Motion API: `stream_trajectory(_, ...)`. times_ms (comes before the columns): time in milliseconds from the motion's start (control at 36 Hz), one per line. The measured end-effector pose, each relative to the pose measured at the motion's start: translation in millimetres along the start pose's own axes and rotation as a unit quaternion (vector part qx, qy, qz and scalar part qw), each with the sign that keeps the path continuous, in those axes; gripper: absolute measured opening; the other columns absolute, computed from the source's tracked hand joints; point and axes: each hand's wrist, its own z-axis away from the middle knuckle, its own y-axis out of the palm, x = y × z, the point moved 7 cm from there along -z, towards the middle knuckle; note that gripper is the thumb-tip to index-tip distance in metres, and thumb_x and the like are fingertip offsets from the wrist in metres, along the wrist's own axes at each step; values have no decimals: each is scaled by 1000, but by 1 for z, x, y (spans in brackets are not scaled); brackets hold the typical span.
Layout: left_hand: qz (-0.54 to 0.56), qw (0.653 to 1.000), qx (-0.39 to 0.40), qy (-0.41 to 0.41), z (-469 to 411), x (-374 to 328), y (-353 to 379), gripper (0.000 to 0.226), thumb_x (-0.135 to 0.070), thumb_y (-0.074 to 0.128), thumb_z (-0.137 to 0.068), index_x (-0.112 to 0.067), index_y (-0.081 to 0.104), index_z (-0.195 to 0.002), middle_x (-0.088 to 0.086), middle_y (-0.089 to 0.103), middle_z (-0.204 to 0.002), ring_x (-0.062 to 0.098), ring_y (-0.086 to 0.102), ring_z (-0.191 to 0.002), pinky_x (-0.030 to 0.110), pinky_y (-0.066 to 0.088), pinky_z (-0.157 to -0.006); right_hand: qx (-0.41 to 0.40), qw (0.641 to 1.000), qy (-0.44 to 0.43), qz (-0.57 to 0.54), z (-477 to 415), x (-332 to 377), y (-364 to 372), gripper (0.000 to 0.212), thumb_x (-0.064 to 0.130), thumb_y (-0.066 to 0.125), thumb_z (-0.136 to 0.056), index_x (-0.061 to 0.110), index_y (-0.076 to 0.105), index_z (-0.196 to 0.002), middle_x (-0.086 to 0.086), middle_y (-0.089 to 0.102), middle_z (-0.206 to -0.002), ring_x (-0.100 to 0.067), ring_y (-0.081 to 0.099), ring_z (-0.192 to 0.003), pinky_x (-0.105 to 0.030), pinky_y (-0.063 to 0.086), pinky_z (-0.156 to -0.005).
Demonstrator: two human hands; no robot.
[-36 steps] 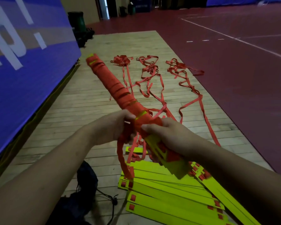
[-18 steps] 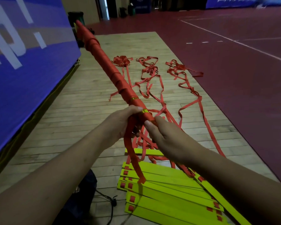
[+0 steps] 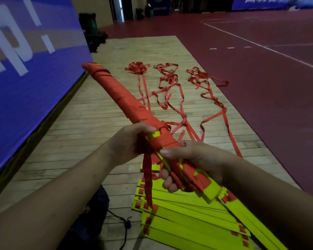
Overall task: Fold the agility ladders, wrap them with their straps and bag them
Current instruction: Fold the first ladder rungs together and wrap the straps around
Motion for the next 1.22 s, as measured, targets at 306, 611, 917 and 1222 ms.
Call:
stream_trajectory(306, 31, 996, -86, -13, -13, -2, -11, 59, -29, 75, -74, -1, 61, -125, 21, 67, -115, 36, 63, -106, 57, 37, -113, -43, 998, -46, -11, 0, 13, 3, 20, 14, 59, -96, 6, 66, -80, -13, 57, -71, -20, 56, -52, -27, 51, -52)
stream_trajectory(611, -178, 976, -85, -91, -12, 7, -14, 62, -67, 57, -81, -6, 63, -92, 2, 47, -55, 15, 44, -45, 23, 42, -45, -299, 844, -97, 434, 7, 27, -38, 18, 21, 69, -95, 8, 59, -100, -7, 67, -77, -16, 65, -58, -33, 56, -54)
stream_trajectory(917, -4, 993, -115, -40, -13, 7, -7, 9, -18, 53, -91, -11, 54, -96, 2, 58, -68, 13, 54, -57, 24, 44, -51, -327, 747, -161, 556, 7, 33, -16, 28, 47, 53, -100, 25, 38, -107, 3, 55, -83, -12, 58, -68, -31, 44, -56)
stream_trajectory(1222, 63, 998, 16, -14, -6, -1, -3, 48, -13, 77, -49, -2, 71, -96, 17, 68, -99, 35, 65, -92, 40, 58, -80, -68, 997, -15, 14, -5, -2, -10, 37, 29, 54, -99, -4, 55, -113, -24, 68, -87, -30, 68, -60, -34, 61, -56)
